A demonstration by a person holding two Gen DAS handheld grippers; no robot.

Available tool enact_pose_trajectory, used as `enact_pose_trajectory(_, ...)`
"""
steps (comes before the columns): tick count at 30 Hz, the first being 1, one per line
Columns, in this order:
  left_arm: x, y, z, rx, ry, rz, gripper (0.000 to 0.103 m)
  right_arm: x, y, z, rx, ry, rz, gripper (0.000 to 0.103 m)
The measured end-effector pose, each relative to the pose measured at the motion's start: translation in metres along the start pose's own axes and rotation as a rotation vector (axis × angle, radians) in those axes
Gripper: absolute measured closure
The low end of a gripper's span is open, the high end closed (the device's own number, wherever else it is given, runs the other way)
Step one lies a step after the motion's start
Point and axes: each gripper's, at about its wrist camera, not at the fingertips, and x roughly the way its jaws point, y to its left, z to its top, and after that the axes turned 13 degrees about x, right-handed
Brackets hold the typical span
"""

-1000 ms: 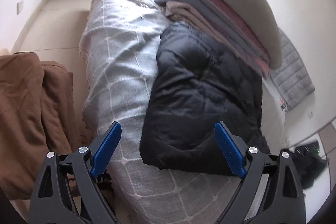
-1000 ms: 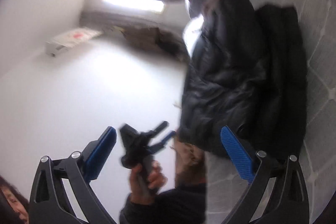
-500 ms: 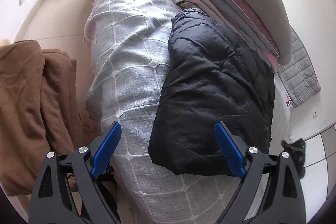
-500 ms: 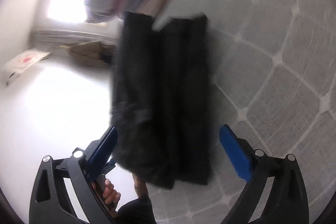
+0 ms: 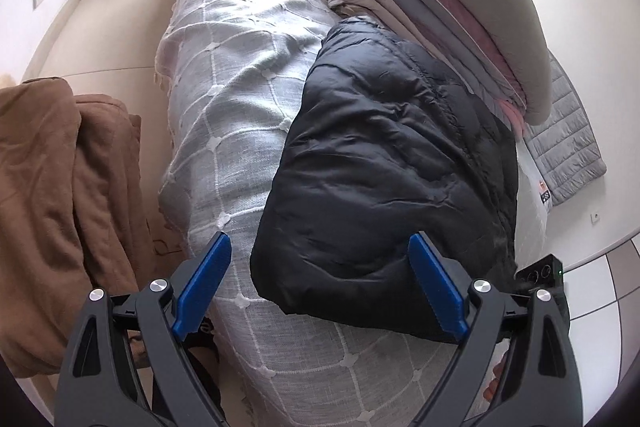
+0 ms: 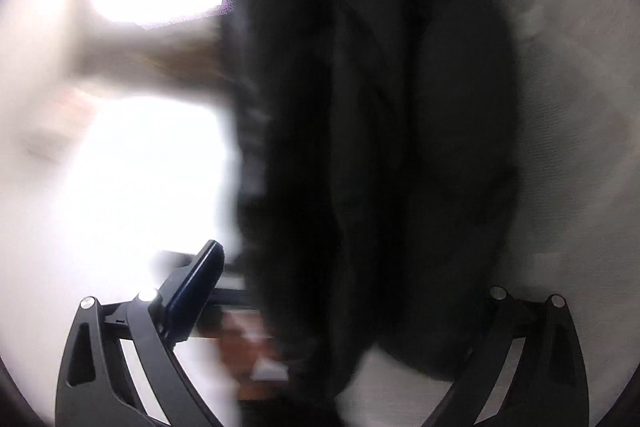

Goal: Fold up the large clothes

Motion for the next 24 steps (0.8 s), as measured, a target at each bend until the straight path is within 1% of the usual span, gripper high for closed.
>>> enact_pose_trajectory(1, 0.001, -0.001, 0.000, 0.003, 0.006, -0.004, 0.016, -0.006, 0.007, -0.003, -0.053, -0.052, -0.081, 0.007)
enact_pose_trajectory(2, 0.001, -0.001, -0.001, 0.005, 0.010, -0.007, 0.016, -0.012, 0.010, -0.005, -0.068, -0.088, -0.117, 0.008)
enact_pose_trajectory(3, 0.000, 0.000, -0.001, 0.004, 0.007, -0.005, 0.016, -0.025, 0.013, -0.008, -0.073, -0.150, -0.144, 0.007)
enact_pose_trajectory(5, -0.002, 0.003, -0.002, -0.008, 0.001, 0.003, 0.016, -0.043, 0.023, -0.016, -0.093, -0.246, -0.140, 0.007)
enact_pose_trajectory(6, -0.002, 0.004, -0.002, -0.016, -0.001, 0.003, 0.016, -0.052, 0.035, -0.021, -0.121, -0.292, -0.100, 0.007)
enact_pose_trajectory(7, -0.003, 0.006, -0.002, -0.028, -0.002, -0.002, 0.016, -0.059, 0.052, -0.021, -0.160, -0.316, -0.039, 0.007)
enact_pose_trajectory(8, -0.003, 0.007, -0.003, -0.041, -0.002, -0.012, 0.016, -0.062, 0.076, -0.016, -0.202, -0.330, 0.016, 0.007)
enact_pose_trajectory(10, -0.001, 0.009, -0.004, -0.061, 0.002, -0.040, 0.016, -0.056, 0.117, -0.006, -0.281, -0.326, 0.075, 0.007)
enact_pose_trajectory(11, 0.000, 0.008, -0.004, -0.064, 0.005, -0.048, 0.016, -0.046, 0.141, 0.002, -0.318, -0.317, 0.084, 0.007)
enact_pose_trajectory(12, 0.001, 0.007, -0.004, -0.063, 0.008, -0.052, 0.016, -0.031, 0.167, 0.016, -0.348, -0.309, 0.069, 0.007)
enact_pose_trajectory(13, 0.002, 0.006, -0.004, -0.058, 0.010, -0.049, 0.016, -0.020, 0.182, 0.030, -0.360, -0.289, 0.069, 0.007)
enact_pose_trajectory(14, 0.002, 0.006, -0.004, -0.053, 0.011, -0.046, 0.016, -0.005, 0.194, 0.044, -0.359, -0.251, 0.072, 0.007)
enact_pose_trajectory(15, 0.003, 0.006, -0.003, -0.049, 0.014, -0.044, 0.016, 0.004, 0.195, 0.064, -0.348, -0.225, 0.054, 0.007)
enact_pose_trajectory(16, 0.004, 0.006, -0.003, -0.048, 0.017, -0.045, 0.016, 0.010, 0.192, 0.080, -0.334, -0.217, 0.015, 0.007)
enact_pose_trajectory(17, 0.004, 0.008, -0.003, -0.051, 0.021, -0.049, 0.016, 0.025, 0.184, 0.094, -0.307, -0.208, -0.067, 0.007)
enact_pose_trajectory(18, 0.003, 0.009, -0.003, -0.052, 0.021, -0.051, 0.016, 0.030, 0.171, 0.104, -0.279, -0.200, -0.119, 0.010)
enact_pose_trajectory(19, 0.002, 0.010, -0.002, -0.053, 0.018, -0.054, 0.016, 0.035, 0.148, 0.117, -0.223, -0.176, -0.138, 0.021)
enact_pose_trajectory(20, -0.001, 0.011, -0.002, -0.052, 0.011, -0.063, 0.016, 0.030, 0.127, 0.129, -0.187, -0.166, -0.138, 0.030)
enact_pose_trajectory(21, -0.003, 0.011, -0.001, -0.050, 0.003, -0.072, 0.016, 0.032, 0.097, 0.131, -0.158, -0.181, -0.152, 0.048)
enact_pose_trajectory(22, -0.006, 0.011, 0.000, -0.046, -0.010, -0.091, 0.016, 0.033, 0.084, 0.129, -0.139, -0.190, -0.139, 0.052)
enact_pose_trajectory(23, -0.008, 0.010, 0.000, -0.043, -0.018, -0.101, 0.016, 0.028, 0.066, 0.129, -0.100, -0.198, -0.109, 0.052)
enact_pose_trajectory(24, -0.009, 0.008, 0.001, -0.037, -0.027, -0.103, 0.015, 0.020, 0.058, 0.129, -0.087, -0.201, -0.100, 0.052)
